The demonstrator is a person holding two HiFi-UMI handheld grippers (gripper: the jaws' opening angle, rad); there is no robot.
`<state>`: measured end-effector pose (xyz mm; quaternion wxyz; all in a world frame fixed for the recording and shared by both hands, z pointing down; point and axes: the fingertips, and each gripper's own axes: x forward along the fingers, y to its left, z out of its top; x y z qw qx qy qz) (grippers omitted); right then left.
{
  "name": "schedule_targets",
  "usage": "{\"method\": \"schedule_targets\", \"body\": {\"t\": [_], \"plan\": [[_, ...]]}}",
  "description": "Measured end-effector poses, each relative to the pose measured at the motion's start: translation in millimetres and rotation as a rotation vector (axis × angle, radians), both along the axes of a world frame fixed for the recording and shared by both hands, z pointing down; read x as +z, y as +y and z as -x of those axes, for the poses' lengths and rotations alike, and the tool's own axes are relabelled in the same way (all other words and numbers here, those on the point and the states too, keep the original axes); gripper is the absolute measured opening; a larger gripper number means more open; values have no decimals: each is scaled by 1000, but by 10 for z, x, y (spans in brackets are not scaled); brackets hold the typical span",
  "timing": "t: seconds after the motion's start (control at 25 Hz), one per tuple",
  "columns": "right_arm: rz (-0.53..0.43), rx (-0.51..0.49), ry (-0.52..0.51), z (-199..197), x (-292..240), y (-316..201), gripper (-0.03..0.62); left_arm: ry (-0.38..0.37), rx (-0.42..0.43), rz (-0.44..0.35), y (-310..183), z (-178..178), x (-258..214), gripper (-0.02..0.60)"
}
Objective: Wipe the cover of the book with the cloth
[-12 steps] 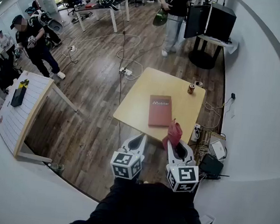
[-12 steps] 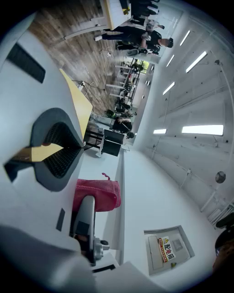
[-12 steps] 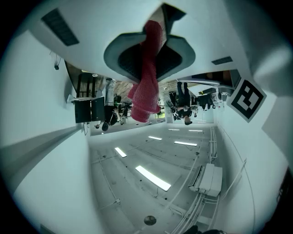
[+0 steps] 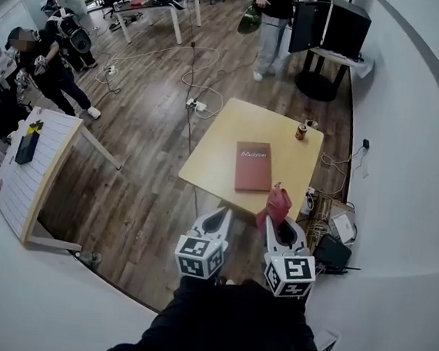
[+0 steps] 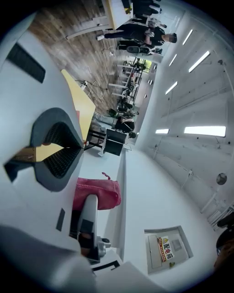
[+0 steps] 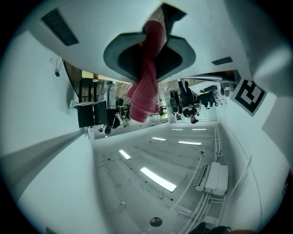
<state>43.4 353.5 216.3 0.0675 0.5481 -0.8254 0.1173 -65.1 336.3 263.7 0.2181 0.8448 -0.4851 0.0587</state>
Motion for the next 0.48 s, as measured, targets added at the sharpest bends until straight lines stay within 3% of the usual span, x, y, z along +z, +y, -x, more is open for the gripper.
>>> {"method": "schedule_targets", "body": {"t": [0.48], "plan": [[25, 2, 0, 308, 87, 125, 78, 19, 3, 15, 142, 286, 88, 34]]}}
